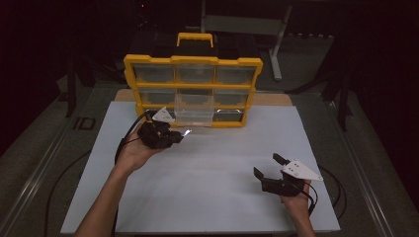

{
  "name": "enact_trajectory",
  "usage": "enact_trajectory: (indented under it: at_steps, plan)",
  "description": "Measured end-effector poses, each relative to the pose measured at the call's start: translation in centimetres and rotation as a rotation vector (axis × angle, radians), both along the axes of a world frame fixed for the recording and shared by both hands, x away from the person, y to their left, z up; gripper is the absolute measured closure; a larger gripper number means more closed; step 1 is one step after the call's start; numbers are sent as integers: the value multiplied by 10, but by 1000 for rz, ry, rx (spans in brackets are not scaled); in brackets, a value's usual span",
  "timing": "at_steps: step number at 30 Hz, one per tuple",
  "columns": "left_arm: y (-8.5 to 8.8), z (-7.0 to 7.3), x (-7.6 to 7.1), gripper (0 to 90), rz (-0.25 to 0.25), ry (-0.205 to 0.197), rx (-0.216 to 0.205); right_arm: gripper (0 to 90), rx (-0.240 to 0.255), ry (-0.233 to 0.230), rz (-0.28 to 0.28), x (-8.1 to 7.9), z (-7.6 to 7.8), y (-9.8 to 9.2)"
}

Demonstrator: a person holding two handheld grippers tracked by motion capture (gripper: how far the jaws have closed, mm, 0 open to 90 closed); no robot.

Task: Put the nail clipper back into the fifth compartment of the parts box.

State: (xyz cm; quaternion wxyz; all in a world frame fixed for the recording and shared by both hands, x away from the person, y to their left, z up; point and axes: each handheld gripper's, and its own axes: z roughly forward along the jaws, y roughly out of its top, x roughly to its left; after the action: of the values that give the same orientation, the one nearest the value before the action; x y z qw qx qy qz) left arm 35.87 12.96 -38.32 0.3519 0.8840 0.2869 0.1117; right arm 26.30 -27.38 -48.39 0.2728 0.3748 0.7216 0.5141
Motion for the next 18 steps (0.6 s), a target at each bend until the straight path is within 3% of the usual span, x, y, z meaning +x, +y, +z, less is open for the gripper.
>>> enact_trajectory:
  at_steps: [18]
  plan:
    - [0, 12, 3, 797, -12, -18, -15, 111, 3, 4, -3, 0, 0, -1]
